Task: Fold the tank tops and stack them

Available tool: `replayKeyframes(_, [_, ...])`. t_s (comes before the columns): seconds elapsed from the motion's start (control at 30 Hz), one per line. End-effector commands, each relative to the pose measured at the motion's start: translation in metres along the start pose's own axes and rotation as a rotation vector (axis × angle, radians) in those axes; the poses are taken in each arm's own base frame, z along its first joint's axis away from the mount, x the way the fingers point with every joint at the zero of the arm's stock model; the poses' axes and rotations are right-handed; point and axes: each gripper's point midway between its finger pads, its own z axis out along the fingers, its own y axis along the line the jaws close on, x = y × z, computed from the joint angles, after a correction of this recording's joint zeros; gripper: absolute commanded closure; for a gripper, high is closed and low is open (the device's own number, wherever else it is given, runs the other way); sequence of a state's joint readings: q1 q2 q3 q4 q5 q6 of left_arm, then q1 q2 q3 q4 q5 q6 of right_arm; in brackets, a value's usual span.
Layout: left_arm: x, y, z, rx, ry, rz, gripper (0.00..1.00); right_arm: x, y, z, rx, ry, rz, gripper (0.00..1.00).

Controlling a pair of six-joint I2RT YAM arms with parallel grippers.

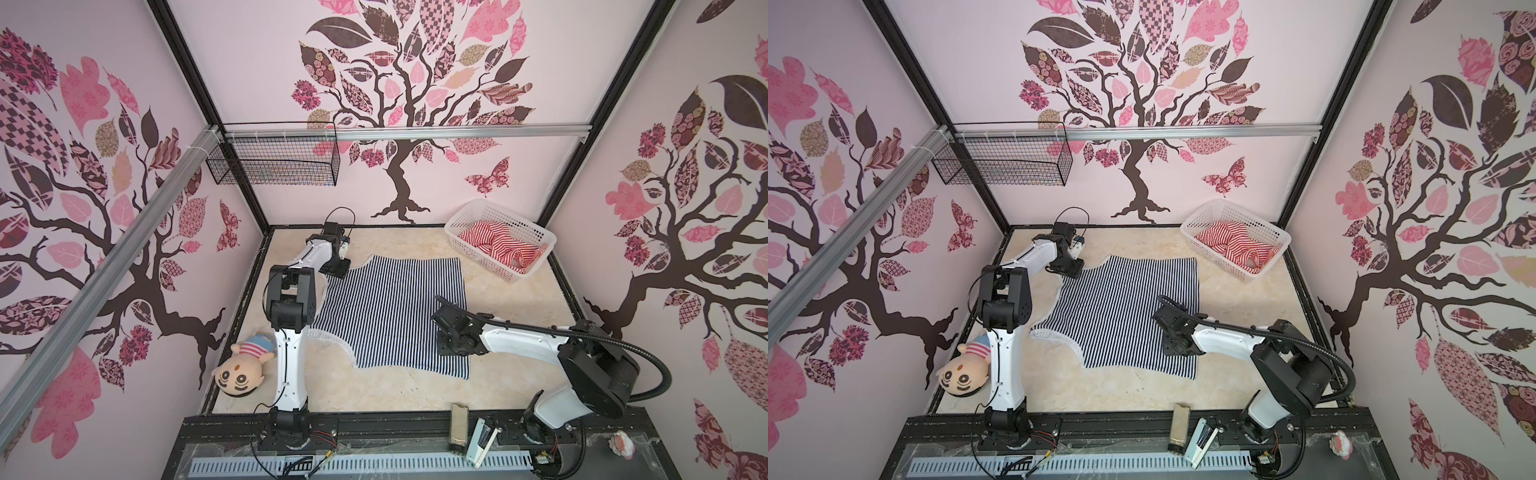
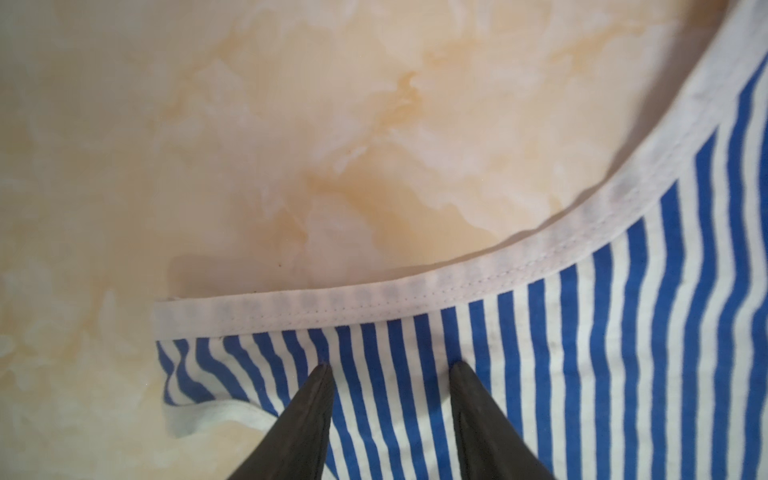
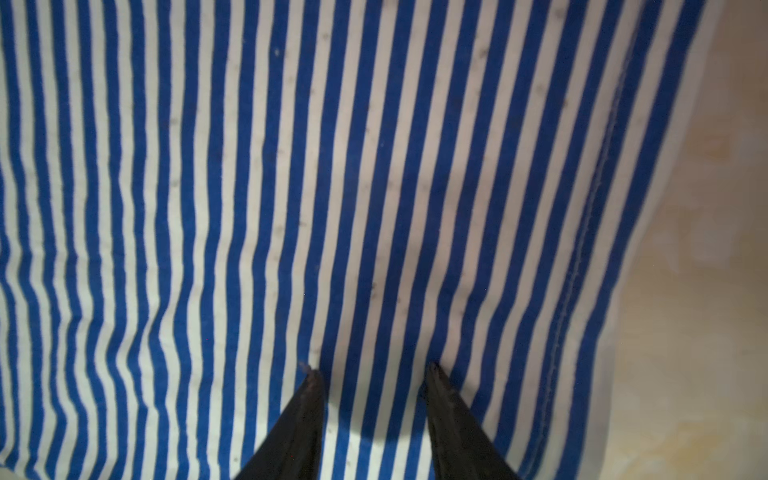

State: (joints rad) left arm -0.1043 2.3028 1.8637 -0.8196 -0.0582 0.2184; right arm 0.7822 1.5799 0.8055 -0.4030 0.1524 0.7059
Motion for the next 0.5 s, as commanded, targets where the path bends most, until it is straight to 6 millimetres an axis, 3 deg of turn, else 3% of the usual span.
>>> replayKeyframes(0.0, [0.003,0.010,0.015,-0.035,0.043,0.010,0.50,0.012,-0.016,0.023,0.109,0.071,-0.037,0.57])
replayKeyframes(0.23, [-0.015,0.032,0.007,-0.060,0.031,-0.008,0.50,-0.006,-0.002,0.031,0.117,0.061,-0.063,0.57])
replayKeyframes(0.47, [-0.024,0.034,-0.044,-0.064,-0.071,-0.015,0.50,-0.031,-0.006,0.011,0.127,0.013,-0.057,0.57])
